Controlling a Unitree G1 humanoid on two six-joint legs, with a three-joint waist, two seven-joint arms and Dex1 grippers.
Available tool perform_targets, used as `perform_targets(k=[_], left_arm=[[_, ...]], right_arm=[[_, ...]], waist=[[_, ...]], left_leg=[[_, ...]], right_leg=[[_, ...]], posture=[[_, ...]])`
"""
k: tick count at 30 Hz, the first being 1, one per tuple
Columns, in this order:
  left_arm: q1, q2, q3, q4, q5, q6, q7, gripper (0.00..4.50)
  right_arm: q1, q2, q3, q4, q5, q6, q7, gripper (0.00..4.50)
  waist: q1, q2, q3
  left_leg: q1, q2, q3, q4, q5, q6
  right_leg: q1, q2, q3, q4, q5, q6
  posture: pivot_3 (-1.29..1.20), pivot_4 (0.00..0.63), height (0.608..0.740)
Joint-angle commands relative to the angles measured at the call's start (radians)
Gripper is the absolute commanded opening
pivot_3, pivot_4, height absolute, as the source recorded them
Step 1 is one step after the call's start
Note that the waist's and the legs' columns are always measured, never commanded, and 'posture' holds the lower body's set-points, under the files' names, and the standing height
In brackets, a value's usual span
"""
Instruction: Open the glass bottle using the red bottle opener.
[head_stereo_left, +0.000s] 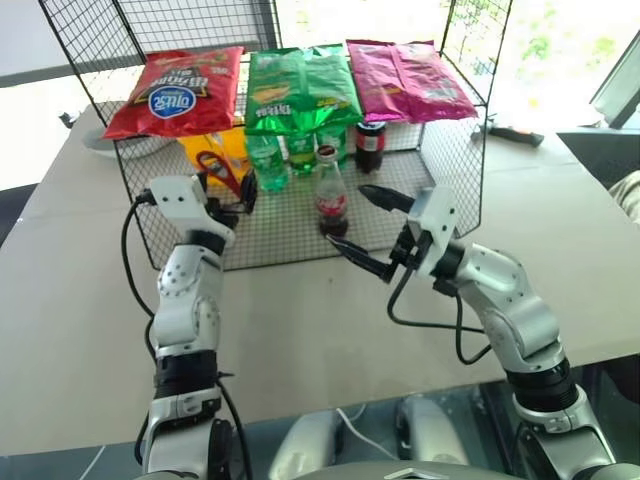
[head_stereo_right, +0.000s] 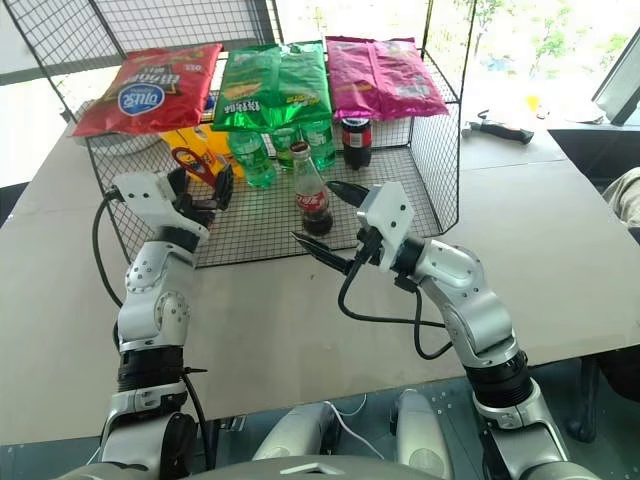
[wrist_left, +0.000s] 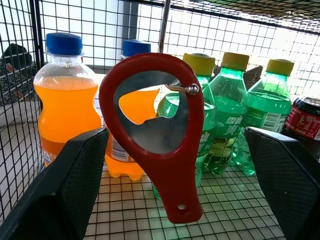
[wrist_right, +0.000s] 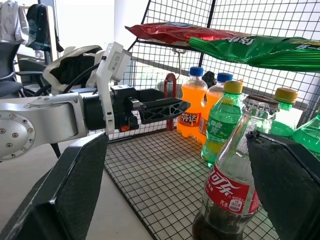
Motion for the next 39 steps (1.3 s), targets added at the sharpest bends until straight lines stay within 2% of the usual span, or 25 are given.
perform_targets(k=[1, 6, 7, 9, 13, 15, 16, 21, 25, 32, 39], left_arm=[[-0.031, 0.008, 0.014, 0.000, 0.009, -0.034, 0.010, 4.50], [-0.041, 0.008, 0.015, 0.020, 0.005, -0.056, 0.007, 4.50], [-0.043, 0.006, 0.016, 0.025, 0.002, -0.060, 0.006, 3.97], [-0.046, 0.004, 0.016, 0.031, -0.002, -0.066, 0.007, 3.19], [-0.046, 0.003, 0.016, 0.038, -0.005, -0.072, 0.008, 1.23], [-0.043, 0.003, 0.015, 0.037, -0.004, -0.072, 0.007, 0.43], [-0.042, 0.004, 0.015, 0.035, -0.004, -0.072, 0.006, 0.17], [-0.032, 0.003, 0.017, 0.016, -0.013, -0.070, 0.001, 0.07], [-0.018, -0.017, 0.030, -0.023, -0.086, -0.058, -0.035, 0.07], [0.053, -0.065, 0.041, -0.159, -0.307, 0.031, -0.139, 0.07], [0.119, -0.086, 0.096, -0.226, -0.488, 0.109, -0.146, 0.07]], right_arm=[[-0.017, -0.003, -0.005, -0.030, 0.003, -0.019, -0.001, 4.45], [-0.017, -0.004, -0.004, -0.020, -0.001, -0.029, 0.001, 4.45], [-0.016, -0.006, -0.003, -0.019, -0.003, -0.032, 0.001, 4.50], [-0.015, -0.007, -0.003, -0.017, -0.006, -0.037, 0.003, 4.50], [-0.013, -0.008, -0.002, -0.012, -0.009, -0.046, 0.003, 4.50], [-0.012, -0.009, -0.001, -0.010, -0.010, -0.051, 0.002, 4.50], [-0.012, -0.009, -0.001, -0.008, -0.011, -0.053, 0.002, 4.50], [-0.013, -0.010, 0.000, -0.002, -0.013, -0.061, 0.005, 4.50], [-0.016, -0.008, 0.003, 0.009, -0.017, -0.070, 0.009, 4.50], [-0.019, -0.007, -0.001, 0.021, -0.021, -0.075, 0.010, 4.50], [-0.007, -0.005, 0.002, 0.026, -0.023, -0.084, 0.009, 4.50]], waist=[[0.000, 0.000, 0.000], [0.000, 0.000, 0.000], [0.000, 0.000, 0.000], [0.000, 0.000, 0.000], [0.000, 0.000, 0.000], [0.000, 0.000, 0.000], [0.000, 0.000, 0.000], [0.000, 0.000, 0.000], [0.000, 0.000, 0.000], [-0.001, 0.000, 0.000], [-0.002, 0.000, 0.000]], left_leg=[[0.000, 0.000, 0.000, 0.000, 0.000, 0.000], [0.000, 0.000, 0.000, 0.000, 0.000, 0.000], [0.000, 0.000, 0.000, 0.000, 0.000, 0.000], [0.000, 0.000, 0.000, 0.000, 0.000, 0.000], [0.000, 0.000, 0.000, 0.000, 0.000, 0.000], [0.000, 0.000, 0.000, 0.000, 0.000, 0.000], [0.000, 0.000, 0.000, 0.000, 0.000, 0.000], [0.000, 0.000, 0.000, 0.000, 0.000, 0.000], [0.000, 0.000, 0.000, 0.000, 0.000, 0.000], [0.000, 0.000, 0.000, 0.000, 0.000, 0.000], [0.000, 0.000, 0.000, 0.000, 0.000, 0.000]], right_leg=[[0.000, 0.000, 0.000, 0.000, 0.000, 0.000], [0.000, 0.000, 0.000, 0.000, 0.000, 0.000], [0.000, 0.000, 0.000, 0.000, 0.000, 0.000], [0.000, 0.000, 0.000, 0.000, 0.000, 0.000], [0.000, 0.000, 0.000, 0.000, 0.000, 0.000], [0.000, 0.000, 0.000, 0.000, 0.000, 0.000], [0.000, 0.000, 0.000, 0.000, 0.000, 0.000], [0.000, 0.000, 0.000, 0.000, 0.000, 0.000], [0.000, 0.000, 0.000, 0.000, 0.000, 0.000], [0.000, 0.000, 0.000, 0.000, 0.000, 0.000], [0.000, 0.000, 0.001, 0.001, 0.000, 0.000]], posture=[[0.00, 0.150, 0.740], [0.00, 0.150, 0.740], [0.00, 0.150, 0.740], [0.00, 0.150, 0.740], [0.00, 0.150, 0.740], [0.00, 0.150, 0.740], [0.00, 0.150, 0.740], [0.00, 0.150, 0.740], [0.00, 0.150, 0.740], [0.00, 0.150, 0.740], [0.00, 0.150, 0.740]])
